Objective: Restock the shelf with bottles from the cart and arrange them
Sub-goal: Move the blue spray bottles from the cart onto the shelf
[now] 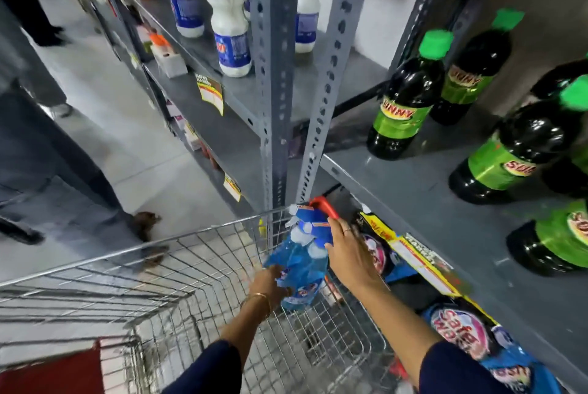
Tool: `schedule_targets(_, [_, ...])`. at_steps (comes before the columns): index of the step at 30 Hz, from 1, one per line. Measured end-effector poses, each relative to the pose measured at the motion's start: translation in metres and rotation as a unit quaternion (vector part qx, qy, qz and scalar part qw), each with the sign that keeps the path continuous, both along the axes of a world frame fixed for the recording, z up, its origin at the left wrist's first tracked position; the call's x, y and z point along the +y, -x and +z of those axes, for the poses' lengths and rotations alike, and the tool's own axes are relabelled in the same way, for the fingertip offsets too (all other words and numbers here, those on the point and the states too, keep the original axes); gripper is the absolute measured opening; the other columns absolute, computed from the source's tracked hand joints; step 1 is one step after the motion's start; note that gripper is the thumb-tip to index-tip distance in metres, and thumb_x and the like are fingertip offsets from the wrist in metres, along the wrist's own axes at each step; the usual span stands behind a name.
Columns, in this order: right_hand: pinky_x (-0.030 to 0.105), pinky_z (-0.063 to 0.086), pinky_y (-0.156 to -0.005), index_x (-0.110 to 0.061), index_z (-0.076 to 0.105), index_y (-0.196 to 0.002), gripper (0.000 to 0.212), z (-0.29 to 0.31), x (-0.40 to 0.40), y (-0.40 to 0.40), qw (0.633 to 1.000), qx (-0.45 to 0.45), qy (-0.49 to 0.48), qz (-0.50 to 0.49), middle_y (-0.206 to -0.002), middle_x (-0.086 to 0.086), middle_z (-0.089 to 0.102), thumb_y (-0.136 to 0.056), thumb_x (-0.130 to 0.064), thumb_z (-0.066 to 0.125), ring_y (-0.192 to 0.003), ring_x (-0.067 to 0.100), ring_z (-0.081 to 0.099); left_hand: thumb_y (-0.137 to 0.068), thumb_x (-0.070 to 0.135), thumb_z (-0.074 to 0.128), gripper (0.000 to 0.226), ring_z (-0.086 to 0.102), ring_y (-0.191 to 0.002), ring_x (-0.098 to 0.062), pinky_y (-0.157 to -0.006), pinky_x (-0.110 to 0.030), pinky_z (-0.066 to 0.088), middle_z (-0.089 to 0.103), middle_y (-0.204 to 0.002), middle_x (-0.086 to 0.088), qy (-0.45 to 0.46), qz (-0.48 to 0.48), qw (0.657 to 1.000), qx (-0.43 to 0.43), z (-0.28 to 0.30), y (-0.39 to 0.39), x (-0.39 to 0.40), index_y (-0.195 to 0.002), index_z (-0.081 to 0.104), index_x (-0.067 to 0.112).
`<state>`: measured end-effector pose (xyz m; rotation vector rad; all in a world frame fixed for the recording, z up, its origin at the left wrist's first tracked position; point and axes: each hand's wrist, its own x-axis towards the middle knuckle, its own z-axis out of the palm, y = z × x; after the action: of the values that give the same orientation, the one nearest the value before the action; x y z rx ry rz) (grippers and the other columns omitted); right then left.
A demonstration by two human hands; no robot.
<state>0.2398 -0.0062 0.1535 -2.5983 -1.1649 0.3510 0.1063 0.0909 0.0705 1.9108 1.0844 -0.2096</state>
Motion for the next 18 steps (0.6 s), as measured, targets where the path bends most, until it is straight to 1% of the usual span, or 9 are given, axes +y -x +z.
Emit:
schedule_targets(2, [0.041, 0.036, -0.106, -0.008, 0.028, -0.140, 0.054, -0.002, 0.000, 0.000, 1.000, -0.002, -0.011, -0.002, -0.147, 0.010, 0.034, -0.092, -0.017, 0.052, -0.133, 0.030, 0.032, -0.075, 0.012, 0.071, 0.050, 0.057, -0.110, -0.022, -0.077, -0.016, 0.039, 0.060, -0.124, -0.011, 0.015, -0.007, 1.000, -0.010, -0.009, -0.006, -0.004, -0.122, 0.054, 0.008])
schedule_targets(5, [0.040, 0.037, -0.103, -0.009, 0.035, -0.137, 0.050, -0.005, -0.003, 0.000, 0.999, 0.003, -0.030, -0.011, -0.143, 0.010, 0.039, -0.092, -0.017, 0.053, -0.130, 0.030, 0.036, -0.076, 0.009, 0.070, 0.054, 0.054, -0.115, -0.025, -0.086, -0.018, 0.041, 0.057, -0.127, -0.012, 0.018, -0.008, 1.000, 0.003, -0.020, -0.016, -0.012, -0.126, 0.049, 0.008])
schedule_targets(7, [0.038, 0.043, -0.096, -0.008, 0.040, -0.132, 0.045, -0.005, -0.007, 0.001, 0.999, 0.003, -0.042, -0.015, -0.139, 0.011, 0.043, -0.090, -0.019, 0.056, -0.122, 0.030, 0.045, -0.076, 0.007, 0.069, 0.053, 0.054, -0.115, -0.028, -0.088, -0.018, 0.044, 0.057, -0.127, -0.015, 0.018, 0.009, 1.000, 0.005, -0.024, -0.020, -0.016, -0.125, 0.049, 0.007])
schedule_targets(9, [0.039, 0.047, -0.087, -0.008, 0.044, -0.127, 0.042, -0.006, -0.013, 0.005, 0.999, 0.011, -0.049, -0.013, -0.137, 0.011, 0.044, -0.089, -0.022, 0.057, -0.115, 0.031, 0.051, -0.076, 0.011, 0.069, 0.055, 0.052, -0.117, -0.029, -0.098, -0.029, 0.045, 0.055, -0.129, -0.016, -0.002, -0.001, 1.000, 0.024, -0.025, -0.022, -0.020, -0.126, 0.048, 0.009])
schedule_targets(10, [0.037, 0.049, -0.081, -0.010, 0.045, -0.125, 0.040, -0.007, -0.016, 0.007, 0.999, 0.016, -0.049, -0.008, -0.136, 0.010, 0.046, -0.089, -0.023, 0.057, -0.111, 0.031, 0.054, -0.076, 0.014, 0.069, 0.057, 0.051, -0.118, -0.030, -0.100, -0.033, 0.044, 0.052, -0.130, -0.016, -0.014, -0.013, 0.999, 0.039, -0.025, -0.022, -0.021, -0.129, 0.046, 0.011])
schedule_targets(12, [0.031, 0.045, -0.068, -0.013, 0.045, -0.122, 0.037, -0.009, -0.022, 0.014, 0.999, 0.029, -0.043, 0.006, -0.127, 0.010, 0.052, -0.089, -0.025, 0.057, -0.101, 0.029, 0.059, -0.076, 0.020, 0.069, 0.063, 0.048, -0.121, -0.030, -0.100, -0.035, 0.041, 0.048, -0.133, -0.014, -0.040, -0.032, 0.997, 0.064, -0.025, -0.019, -0.024, -0.132, 0.041, 0.016])
schedule_targets(13, [0.028, 0.041, -0.064, -0.014, 0.044, -0.121, 0.036, -0.010, -0.025, 0.018, 0.999, 0.035, -0.038, 0.016, -0.121, 0.010, 0.057, -0.089, -0.025, 0.056, -0.097, 0.028, 0.060, -0.076, 0.023, 0.069, 0.065, 0.048, -0.121, -0.030, -0.100, -0.035, 0.040, 0.047, -0.135, -0.014, -0.050, -0.039, 0.996, 0.066, -0.025, -0.017, -0.027, -0.134, 0.040, 0.016])
schedule_targets(15, [0.025, 0.036, -0.062, -0.016, 0.044, -0.118, 0.033, -0.009, -0.032, 0.026, 0.998, 0.038, -0.031, 0.038, -0.109, 0.012, 0.063, -0.090, -0.027, 0.056, -0.091, 0.028, 0.062, -0.076, 0.024, 0.068, 0.064, 0.050, -0.119, -0.031, -0.100, -0.034, 0.040, 0.047, -0.135, -0.014, -0.063, -0.055, 0.995, 0.059, -0.023, -0.011, -0.034, -0.134, 0.040, 0.015])
schedule_targets(18, [0.023, 0.034, -0.062, -0.012, 0.048, -0.113, 0.027, 0.000, -0.040, 0.033, 0.995, 0.040, -0.045, 0.075, -0.103, 0.013, 0.066, -0.089, -0.023, 0.057, -0.090, 0.027, 0.063, -0.080, 0.015, 0.064, 0.055, 0.053, -0.117, -0.029, -0.100, -0.035, 0.042, 0.051, -0.133, -0.014, -0.067, -0.069, 0.994, 0.049, -0.020, 0.001, -0.041, -0.131, 0.043, 0.015])
